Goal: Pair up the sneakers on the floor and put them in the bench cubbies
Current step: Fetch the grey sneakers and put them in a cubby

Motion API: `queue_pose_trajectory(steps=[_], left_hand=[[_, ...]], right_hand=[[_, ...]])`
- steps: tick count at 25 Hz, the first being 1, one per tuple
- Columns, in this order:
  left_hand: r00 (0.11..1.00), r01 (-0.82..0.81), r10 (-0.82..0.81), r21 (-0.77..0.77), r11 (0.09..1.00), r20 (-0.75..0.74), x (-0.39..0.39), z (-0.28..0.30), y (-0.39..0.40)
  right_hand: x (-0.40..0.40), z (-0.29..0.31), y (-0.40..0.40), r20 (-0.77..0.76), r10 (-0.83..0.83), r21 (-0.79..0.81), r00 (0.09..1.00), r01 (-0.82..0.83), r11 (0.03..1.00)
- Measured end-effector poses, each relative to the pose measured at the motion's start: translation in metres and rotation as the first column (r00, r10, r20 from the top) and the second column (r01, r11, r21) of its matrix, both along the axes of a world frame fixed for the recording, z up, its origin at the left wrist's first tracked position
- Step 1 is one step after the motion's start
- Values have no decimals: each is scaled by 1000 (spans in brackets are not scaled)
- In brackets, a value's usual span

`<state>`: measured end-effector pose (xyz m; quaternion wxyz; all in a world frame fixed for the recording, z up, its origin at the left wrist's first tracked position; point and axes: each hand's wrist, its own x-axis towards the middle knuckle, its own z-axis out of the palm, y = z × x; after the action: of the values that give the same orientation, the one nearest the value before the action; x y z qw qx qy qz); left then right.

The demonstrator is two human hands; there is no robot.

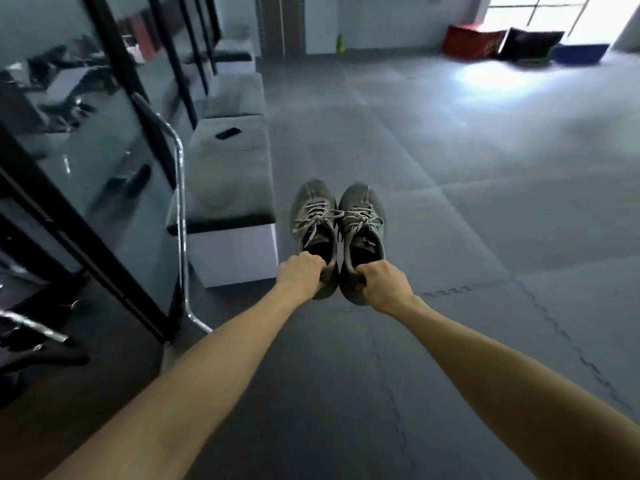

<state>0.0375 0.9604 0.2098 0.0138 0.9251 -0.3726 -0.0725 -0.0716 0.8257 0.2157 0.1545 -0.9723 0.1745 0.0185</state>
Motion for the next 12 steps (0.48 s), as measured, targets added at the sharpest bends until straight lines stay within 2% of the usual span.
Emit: queue_pose_trajectory(steps=[6, 12], left_hand=[[994, 110, -110, 24, 994, 14, 2, 3, -168], [988, 150, -150, 31, 988, 28, 63, -11, -325]], right_hand=[[-8, -2, -149, 9, -142, -3, 990, 142, 990], [47, -19, -300, 38, -199, -18, 979, 200, 980]])
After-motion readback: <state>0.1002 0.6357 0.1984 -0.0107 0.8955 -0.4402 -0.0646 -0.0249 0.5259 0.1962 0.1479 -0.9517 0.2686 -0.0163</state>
